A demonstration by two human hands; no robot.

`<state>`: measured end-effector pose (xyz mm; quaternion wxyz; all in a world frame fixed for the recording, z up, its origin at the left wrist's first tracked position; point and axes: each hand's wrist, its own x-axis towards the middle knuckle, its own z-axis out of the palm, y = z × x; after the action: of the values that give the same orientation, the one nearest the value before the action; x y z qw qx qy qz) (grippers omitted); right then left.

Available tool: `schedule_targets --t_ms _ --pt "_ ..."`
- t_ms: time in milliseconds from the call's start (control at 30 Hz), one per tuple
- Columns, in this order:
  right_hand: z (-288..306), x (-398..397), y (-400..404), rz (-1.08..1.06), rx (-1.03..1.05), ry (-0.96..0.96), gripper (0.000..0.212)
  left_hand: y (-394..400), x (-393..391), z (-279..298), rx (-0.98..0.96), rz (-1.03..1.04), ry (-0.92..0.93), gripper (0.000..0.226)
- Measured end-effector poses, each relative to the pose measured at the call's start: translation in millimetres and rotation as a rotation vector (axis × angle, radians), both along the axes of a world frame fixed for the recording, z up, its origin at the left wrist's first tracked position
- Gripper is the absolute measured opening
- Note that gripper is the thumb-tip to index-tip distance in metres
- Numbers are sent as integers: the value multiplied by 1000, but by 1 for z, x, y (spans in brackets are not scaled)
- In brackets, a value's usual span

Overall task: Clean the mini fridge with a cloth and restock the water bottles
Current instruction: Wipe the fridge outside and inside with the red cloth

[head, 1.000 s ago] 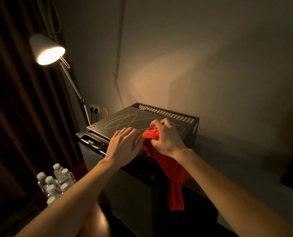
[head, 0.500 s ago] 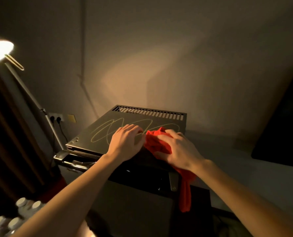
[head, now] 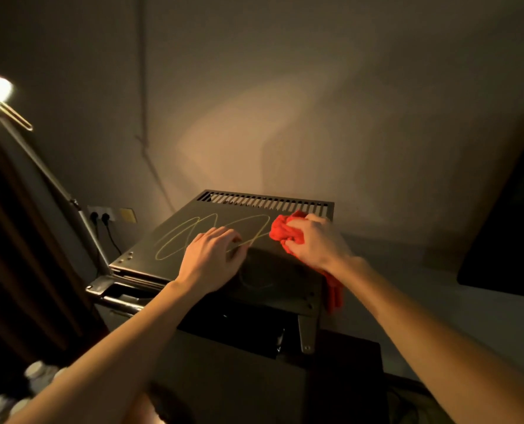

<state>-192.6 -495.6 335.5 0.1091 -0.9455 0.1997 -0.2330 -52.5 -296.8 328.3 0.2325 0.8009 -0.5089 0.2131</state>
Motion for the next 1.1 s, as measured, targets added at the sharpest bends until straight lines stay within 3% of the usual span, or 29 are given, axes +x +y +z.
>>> schedule_targets --t_ms 200,400,500,800,933,1100 --pt "10 -14 30 181 -9 104 40 -6 27 15 -13 -55 -38 34" --pt "8 32 -23 -167 37 53 43 -3 54 17 -3 -131 -4 38" --pt "11 45 -11 -223 38 74 41 5 58 13 30 -159 -4 34" --pt "14 23 118 213 -7 139 44 10 63 14 30 -144 22 40" --pt "18 41 80 198 0 159 41 13 59 17 14 -112 45 40" --pt "10 73 16 -42 5 92 50 33 51 17 -30 -51 48 37"
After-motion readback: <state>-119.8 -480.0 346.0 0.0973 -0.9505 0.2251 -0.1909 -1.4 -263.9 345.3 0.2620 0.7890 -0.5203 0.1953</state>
